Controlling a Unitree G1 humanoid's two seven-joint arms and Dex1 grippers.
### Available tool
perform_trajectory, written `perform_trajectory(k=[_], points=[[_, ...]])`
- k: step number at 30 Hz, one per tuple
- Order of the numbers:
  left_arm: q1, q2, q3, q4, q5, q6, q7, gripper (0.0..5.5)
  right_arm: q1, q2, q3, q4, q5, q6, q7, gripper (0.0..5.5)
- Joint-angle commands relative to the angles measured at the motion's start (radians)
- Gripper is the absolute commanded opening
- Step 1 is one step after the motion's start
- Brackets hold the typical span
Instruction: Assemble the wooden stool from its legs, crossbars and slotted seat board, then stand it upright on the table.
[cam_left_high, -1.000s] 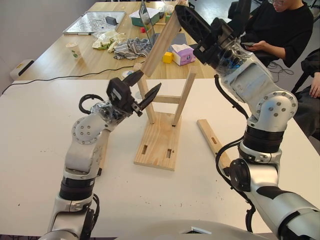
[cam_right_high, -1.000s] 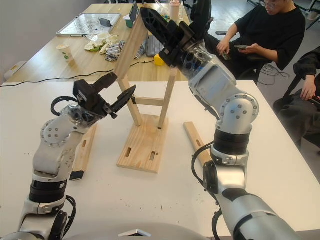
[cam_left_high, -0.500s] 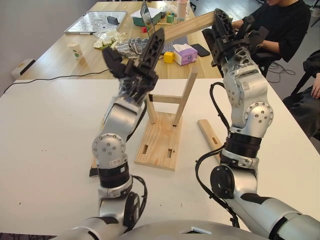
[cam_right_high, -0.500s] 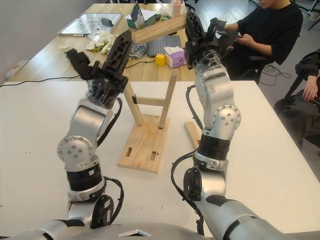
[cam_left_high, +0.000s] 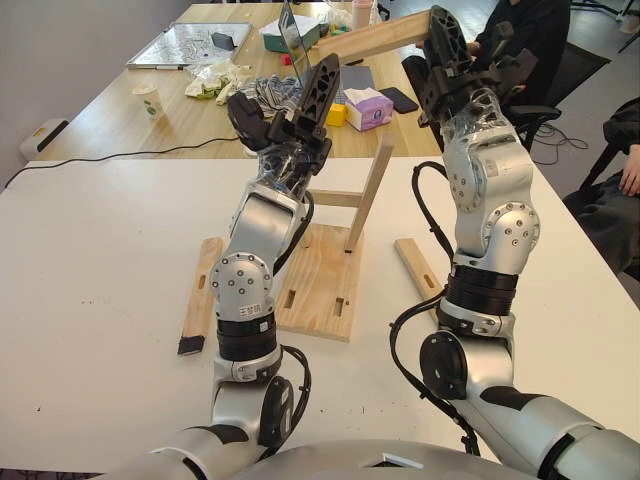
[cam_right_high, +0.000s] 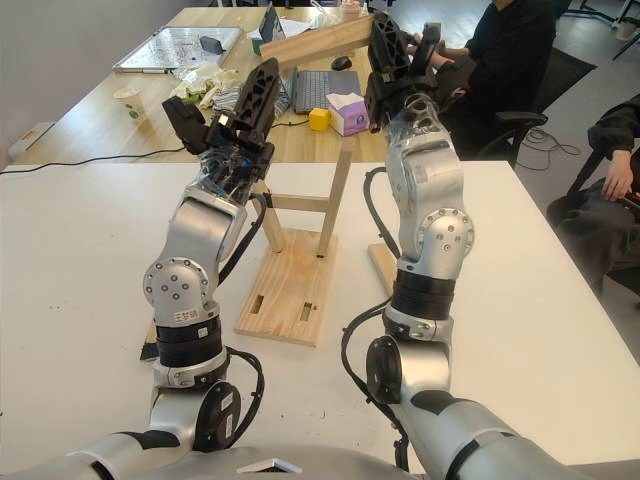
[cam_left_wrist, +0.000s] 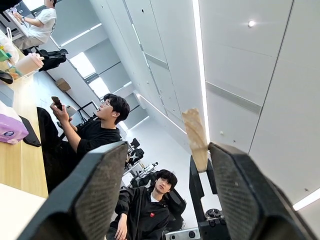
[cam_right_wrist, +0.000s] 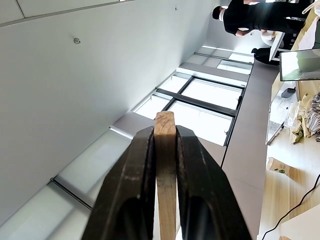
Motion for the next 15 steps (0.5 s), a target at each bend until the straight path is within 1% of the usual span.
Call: perform_trajectory(k=[1, 5, 10, 15], points=[[-0.118, -0.063, 0.005, 0.023, -0.021, -0.039, 0.005, 2.94, 0.025, 0.078, 0.021, -0.016, 0.004, -0.011, -0.014, 0.38], [-0.147, -0.079, 0.014, 0.054, -0.044, -0.094, 0.014, 2.94, 0.062, 0.134, 0.048, -0.045, 0.002, -0.051, -0.046, 0.38], [-0.157, -0.089, -0.010, 0.062, -0.078, -0.113, 0.026, 2.94, 0.123, 0.215, 0.118, -0.078, -0.020, -0.120, -0.079, 0.38], [-0.140, -0.112, -0.054, 0.057, -0.100, -0.109, 0.033, 2.94, 0.131, 0.211, 0.166, -0.068, -0.013, -0.165, -0.080, 0.38]])
